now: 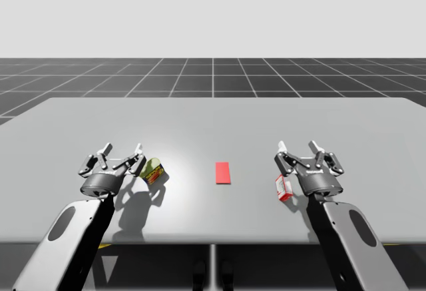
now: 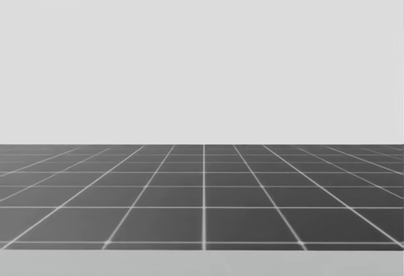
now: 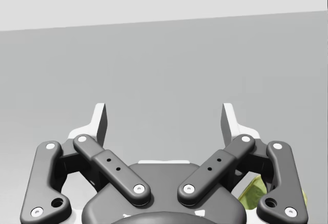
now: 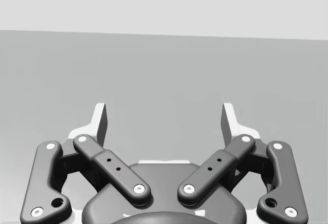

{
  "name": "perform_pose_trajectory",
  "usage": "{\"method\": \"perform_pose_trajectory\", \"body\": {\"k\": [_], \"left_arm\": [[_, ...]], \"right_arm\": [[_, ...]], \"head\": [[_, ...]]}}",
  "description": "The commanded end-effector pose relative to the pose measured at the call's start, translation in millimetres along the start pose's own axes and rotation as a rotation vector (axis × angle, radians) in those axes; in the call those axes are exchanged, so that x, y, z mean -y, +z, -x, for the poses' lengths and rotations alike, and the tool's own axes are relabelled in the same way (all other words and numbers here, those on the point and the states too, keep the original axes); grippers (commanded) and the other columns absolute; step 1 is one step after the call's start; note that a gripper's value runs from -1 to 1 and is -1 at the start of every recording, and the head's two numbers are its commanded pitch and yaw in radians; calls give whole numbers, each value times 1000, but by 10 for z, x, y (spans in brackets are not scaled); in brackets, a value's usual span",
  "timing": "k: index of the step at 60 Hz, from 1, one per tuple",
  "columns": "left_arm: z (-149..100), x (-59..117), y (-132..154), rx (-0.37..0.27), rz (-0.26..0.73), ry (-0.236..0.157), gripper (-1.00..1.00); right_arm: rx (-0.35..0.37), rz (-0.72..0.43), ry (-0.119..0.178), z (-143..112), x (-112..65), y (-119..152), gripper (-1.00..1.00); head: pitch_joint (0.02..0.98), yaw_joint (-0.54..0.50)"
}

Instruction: Look at the card. If it is red, pick the object on the left. If it is green, pick the object on the right.

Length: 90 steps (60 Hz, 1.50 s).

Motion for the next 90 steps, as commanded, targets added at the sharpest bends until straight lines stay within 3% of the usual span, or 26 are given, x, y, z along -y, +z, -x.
{"method": "perform_pose_trajectory", "body": {"k": [1,5,17,35,66,90], "left_arm": [[-5,8,1,3,5,-1,-1000],[-6,10,2,3,4,-2,-1000],[-9,16,6,5,7,-2,-1000],[-13,38,9,34,21,-11,-1000],[-33,34,17,59,25,-6,-1000],[-58,38,28,78,30,4,-1000]], "right_arm": [[-3,1,2,20,-14,18,-1000],[-7,-9,-14,17,-12,8,-1000],[-3,18,-11,10,5,-10,-1000],[-1,23,-1,42,-2,-29,-1000],[1,31,12,58,6,-47,-1000],[8,33,14,43,15,-41,-1000]], "head": [[77,7],[87,6],[168,8],[443,24],[775,-19],[845,-57]]}}
